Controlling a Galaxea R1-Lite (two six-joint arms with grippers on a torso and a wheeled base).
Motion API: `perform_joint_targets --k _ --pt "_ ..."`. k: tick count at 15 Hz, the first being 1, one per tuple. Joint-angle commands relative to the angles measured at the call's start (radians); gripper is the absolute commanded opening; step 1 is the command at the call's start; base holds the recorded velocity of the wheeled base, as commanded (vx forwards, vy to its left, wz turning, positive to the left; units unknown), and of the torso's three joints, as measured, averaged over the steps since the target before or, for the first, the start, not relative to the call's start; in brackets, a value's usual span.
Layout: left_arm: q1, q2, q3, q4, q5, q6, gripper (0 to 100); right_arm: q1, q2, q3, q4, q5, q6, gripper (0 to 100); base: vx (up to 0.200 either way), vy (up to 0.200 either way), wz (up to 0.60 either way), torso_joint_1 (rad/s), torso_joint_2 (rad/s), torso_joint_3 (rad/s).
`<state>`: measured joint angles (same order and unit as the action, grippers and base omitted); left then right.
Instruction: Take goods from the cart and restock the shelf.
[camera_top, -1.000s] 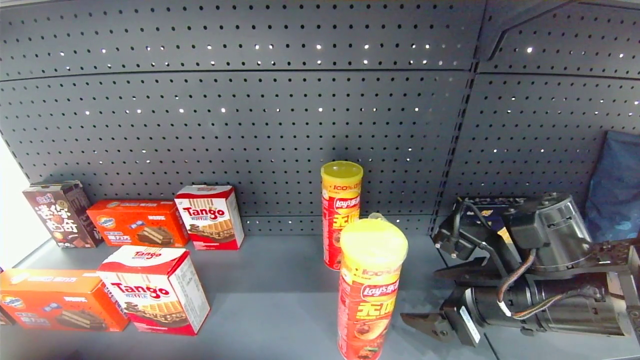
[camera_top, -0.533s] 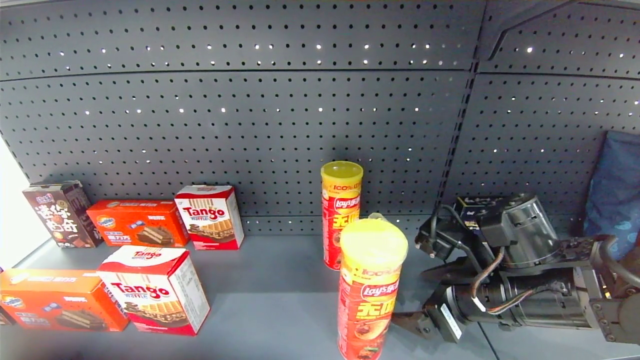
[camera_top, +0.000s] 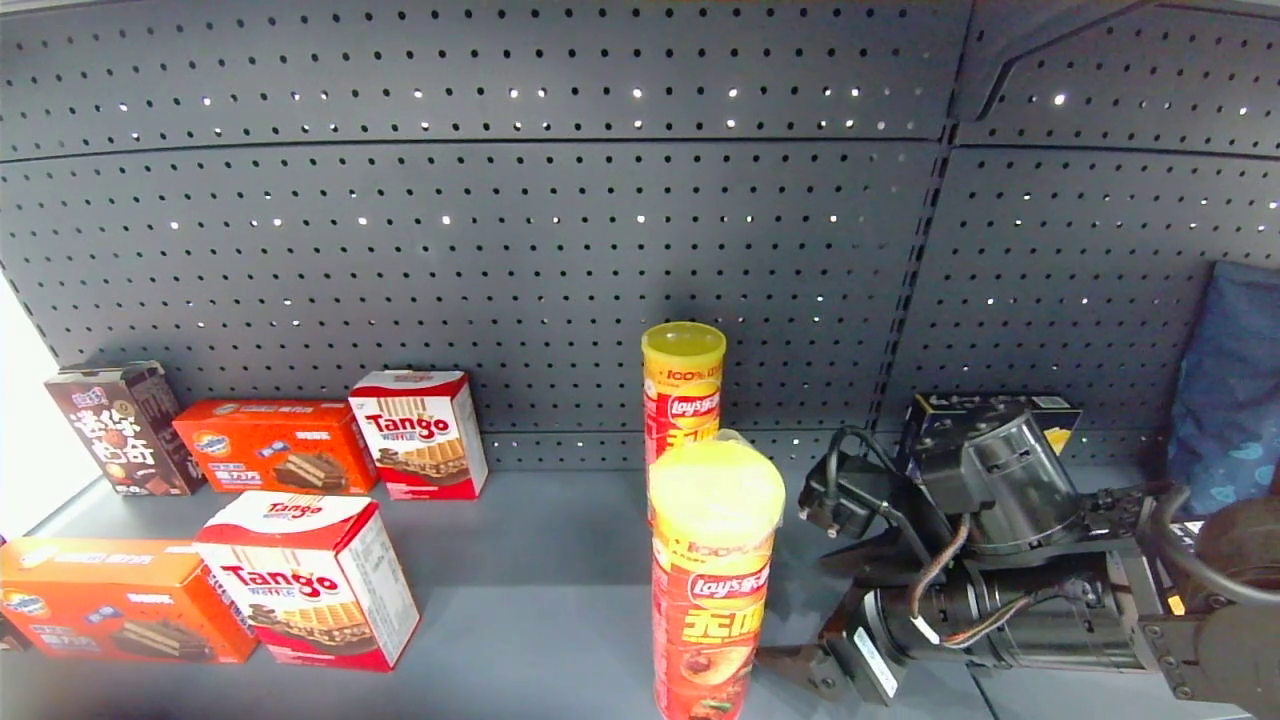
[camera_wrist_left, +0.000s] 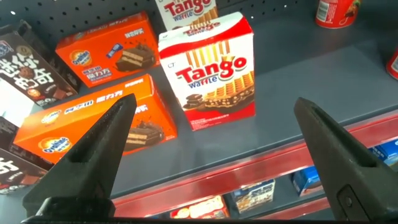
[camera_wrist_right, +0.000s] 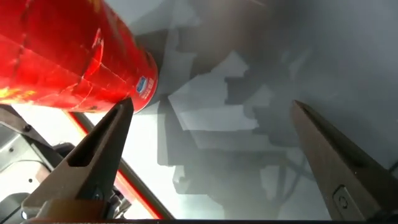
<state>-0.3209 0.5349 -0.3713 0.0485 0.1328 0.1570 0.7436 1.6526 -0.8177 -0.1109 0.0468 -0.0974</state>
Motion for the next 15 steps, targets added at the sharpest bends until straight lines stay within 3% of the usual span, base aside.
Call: perform_joint_targets --k 1,6,15 --pt "0.000 -0.007 0.009 0.002 0.001 -0.001 100 0.008 -0.013 0.014 0.000 0.001 0.001 100 0.000 0.000 0.00 0.000 0.00 0.000" --pt "-0.003 -0.013 0.012 0.001 0.001 -0.001 100 -0.053 -0.027 0.012 0.000 0.001 0.002 100 0.000 0.000 0.00 0.000 0.00 0.000" --pt "-0.001 -0.013 0.017 0.002 0.001 -0.014 100 -0.017 0.029 -0.034 0.000 -0.001 0.002 100 0.000 0.000 0.00 0.000 0.00 0.000"
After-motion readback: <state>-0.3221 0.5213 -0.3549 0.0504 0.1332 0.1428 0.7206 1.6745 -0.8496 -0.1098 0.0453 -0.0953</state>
